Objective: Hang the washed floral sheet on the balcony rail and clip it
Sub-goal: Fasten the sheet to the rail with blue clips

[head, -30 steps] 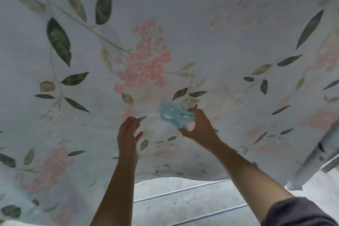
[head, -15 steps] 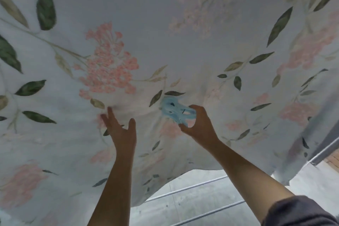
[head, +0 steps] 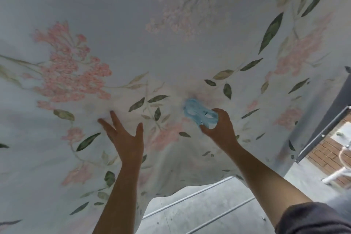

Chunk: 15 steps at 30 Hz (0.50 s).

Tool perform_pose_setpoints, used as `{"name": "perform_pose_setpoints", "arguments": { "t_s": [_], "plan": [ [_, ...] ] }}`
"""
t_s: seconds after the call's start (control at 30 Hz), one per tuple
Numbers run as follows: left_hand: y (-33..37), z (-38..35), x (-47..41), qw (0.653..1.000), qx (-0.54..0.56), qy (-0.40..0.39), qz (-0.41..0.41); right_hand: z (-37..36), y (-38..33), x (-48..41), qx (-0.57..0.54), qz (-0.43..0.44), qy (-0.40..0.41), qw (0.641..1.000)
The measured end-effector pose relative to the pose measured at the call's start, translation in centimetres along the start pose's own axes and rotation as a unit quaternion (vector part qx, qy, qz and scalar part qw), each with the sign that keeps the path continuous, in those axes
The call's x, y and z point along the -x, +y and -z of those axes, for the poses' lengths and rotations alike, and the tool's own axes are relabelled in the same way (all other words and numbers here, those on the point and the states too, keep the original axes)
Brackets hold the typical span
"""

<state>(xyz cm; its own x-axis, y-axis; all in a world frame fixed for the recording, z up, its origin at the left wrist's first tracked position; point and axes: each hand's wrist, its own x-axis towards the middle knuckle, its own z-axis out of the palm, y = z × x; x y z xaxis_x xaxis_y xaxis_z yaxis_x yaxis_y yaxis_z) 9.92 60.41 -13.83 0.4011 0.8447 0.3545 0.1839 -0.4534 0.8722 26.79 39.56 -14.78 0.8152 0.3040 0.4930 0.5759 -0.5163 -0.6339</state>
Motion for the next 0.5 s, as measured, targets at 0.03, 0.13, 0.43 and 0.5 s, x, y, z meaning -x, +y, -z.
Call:
{"name": "perform_pose_setpoints", "arguments": {
  "t_s": [0.03,0.13,0.43,0.5],
  "plan": [
    [0.3,-0.4,-0.1,1.0,0.0,0.002,0.009,0.8,1.2,-0.6,0.016,-0.049,0.02,0.998],
    [0.7,-1.4,-0.1,1.0,-0.004,0.023,0.009,2.9,3.6,-1.2,0.058,-0.201,0.045,0.977],
    [5.0,-9.5,5.2,0.999,0.003,0.035,-0.019,6.9,8.8,-3.7,0.004,-0.022,-0.036,0.999],
    [6.3,-11.0,6.5,0.999,-0.007,0.042,-0.018,9.5,12.2,-4.5,0.014,-0.104,0.007,0.994]
  ]
}}
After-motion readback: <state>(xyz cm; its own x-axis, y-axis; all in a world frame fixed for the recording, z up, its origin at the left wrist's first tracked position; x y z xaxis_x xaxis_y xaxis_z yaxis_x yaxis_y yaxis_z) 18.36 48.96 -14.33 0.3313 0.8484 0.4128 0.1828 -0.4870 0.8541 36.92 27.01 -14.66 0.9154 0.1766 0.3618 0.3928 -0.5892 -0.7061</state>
